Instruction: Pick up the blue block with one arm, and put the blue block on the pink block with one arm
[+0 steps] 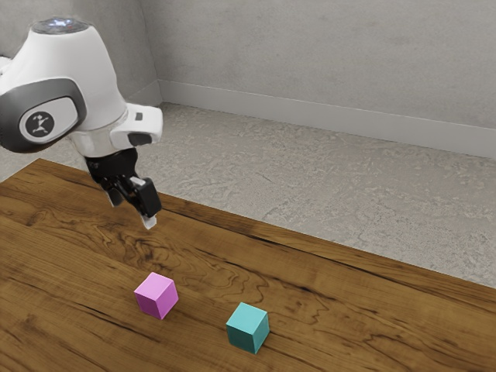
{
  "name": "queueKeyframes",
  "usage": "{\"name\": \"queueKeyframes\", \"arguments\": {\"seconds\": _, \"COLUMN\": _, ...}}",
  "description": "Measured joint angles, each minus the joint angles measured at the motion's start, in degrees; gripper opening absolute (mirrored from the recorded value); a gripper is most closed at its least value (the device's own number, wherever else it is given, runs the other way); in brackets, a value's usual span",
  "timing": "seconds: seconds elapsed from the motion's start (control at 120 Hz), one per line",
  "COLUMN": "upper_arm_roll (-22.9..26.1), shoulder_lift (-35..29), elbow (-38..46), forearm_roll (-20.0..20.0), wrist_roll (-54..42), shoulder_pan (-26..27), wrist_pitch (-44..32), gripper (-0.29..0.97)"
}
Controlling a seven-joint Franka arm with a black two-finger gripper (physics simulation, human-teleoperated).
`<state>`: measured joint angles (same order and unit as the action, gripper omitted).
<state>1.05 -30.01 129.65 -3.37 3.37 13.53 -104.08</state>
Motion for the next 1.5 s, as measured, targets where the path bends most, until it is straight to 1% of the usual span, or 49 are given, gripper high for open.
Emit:
{"name": "queueKeyframes", "arguments": {"seconds": 0.125, "upper_arm_roll": 1.4, "shoulder_lift": 0.8, "elbow": 4.3, "forearm_roll": 1.6, "wrist_roll": 1.3, "shoulder_pan": 0.5, "wrist_pitch": -5.7, "gripper": 0.68}}
{"name": "queueKeyframes", "arguments": {"seconds": 0.233, "upper_arm_roll": 1.8, "shoulder_lift": 2.3, "elbow": 6.8, "forearm_roll": 2.7, "wrist_roll": 2.5, "shoulder_pan": 1.4, "wrist_pitch": -9.6, "gripper": 0.68}}
{"name": "queueKeyframes", "arguments": {"seconds": 0.375, "upper_arm_roll": 2.0, "shoulder_lift": 2.8, "elbow": 10.4, "forearm_roll": 4.6, "wrist_roll": 4.1, "shoulder_pan": 1.6, "wrist_pitch": -14.3, "gripper": 0.68}}
{"name": "queueKeyframes", "arguments": {"seconds": 0.558, "upper_arm_roll": 5.1, "shoulder_lift": 5.1, "elbow": 13.4, "forearm_roll": 8.0, "wrist_roll": 6.4, "shoulder_pan": 1.6, "wrist_pitch": -19.9, "gripper": 0.68}}
{"name": "queueKeyframes", "arguments": {"seconds": 0.608, "upper_arm_roll": 5.6, "shoulder_lift": 6.8, "elbow": 13.9, "forearm_roll": 8.7, "wrist_roll": 7.1, "shoulder_pan": 1.6, "wrist_pitch": -21.5, "gripper": 0.68}}
{"name": "queueKeyframes", "arguments": {"seconds": 0.95, "upper_arm_roll": 8.9, "shoulder_lift": 18.4, "elbow": 13.8, "forearm_roll": 12.3, "wrist_roll": 10.7, "shoulder_pan": 1.7, "wrist_pitch": -30.9, "gripper": 0.68}}
{"name": "queueKeyframes", "arguments": {"seconds": 1.267, "upper_arm_roll": 9.8, "shoulder_lift": 27.0, "elbow": 9.8, "forearm_roll": 12.3, "wrist_roll": 12.6, "shoulder_pan": 1.8, "wrist_pitch": -34.9, "gripper": 0.68}}
{"name": "queueKeyframes", "arguments": {"seconds": 1.5, "upper_arm_roll": 9.9, "shoulder_lift": 30.4, "elbow": 9.3, "forearm_roll": 12.2, "wrist_roll": 13.7, "shoulder_pan": 2.0, "wrist_pitch": -36.5, "gripper": 0.68}}
